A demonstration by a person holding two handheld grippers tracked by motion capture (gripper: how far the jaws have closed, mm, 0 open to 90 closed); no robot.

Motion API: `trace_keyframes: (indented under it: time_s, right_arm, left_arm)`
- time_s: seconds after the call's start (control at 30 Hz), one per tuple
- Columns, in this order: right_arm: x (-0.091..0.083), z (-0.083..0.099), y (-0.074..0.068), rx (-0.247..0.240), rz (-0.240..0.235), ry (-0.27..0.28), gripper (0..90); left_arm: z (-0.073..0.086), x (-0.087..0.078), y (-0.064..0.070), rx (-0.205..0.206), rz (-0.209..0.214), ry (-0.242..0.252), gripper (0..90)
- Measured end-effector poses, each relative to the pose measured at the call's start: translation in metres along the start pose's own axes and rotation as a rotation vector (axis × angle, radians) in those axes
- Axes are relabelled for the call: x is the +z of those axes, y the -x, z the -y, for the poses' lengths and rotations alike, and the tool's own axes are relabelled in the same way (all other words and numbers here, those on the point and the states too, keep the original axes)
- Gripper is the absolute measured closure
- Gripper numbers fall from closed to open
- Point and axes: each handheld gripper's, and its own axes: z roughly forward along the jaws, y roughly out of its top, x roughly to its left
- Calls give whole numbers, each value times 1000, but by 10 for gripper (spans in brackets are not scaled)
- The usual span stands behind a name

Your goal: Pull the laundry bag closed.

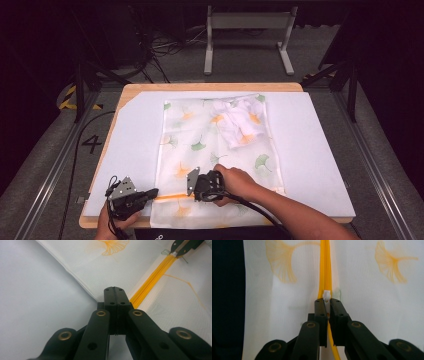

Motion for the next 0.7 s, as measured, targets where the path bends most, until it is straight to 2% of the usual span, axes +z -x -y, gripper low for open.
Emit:
trace_keyframes:
  time_s: [0.23, 0.7]
  right_arm:
    - [-15, 36, 0, 52, 9, 12, 850]
    - [-34, 87, -3, 127, 32, 0, 850]
  left_arm:
    - [0, 0, 0, -1, 0, -2, 900]
    - [-1, 0, 0, 3, 0, -8, 900]
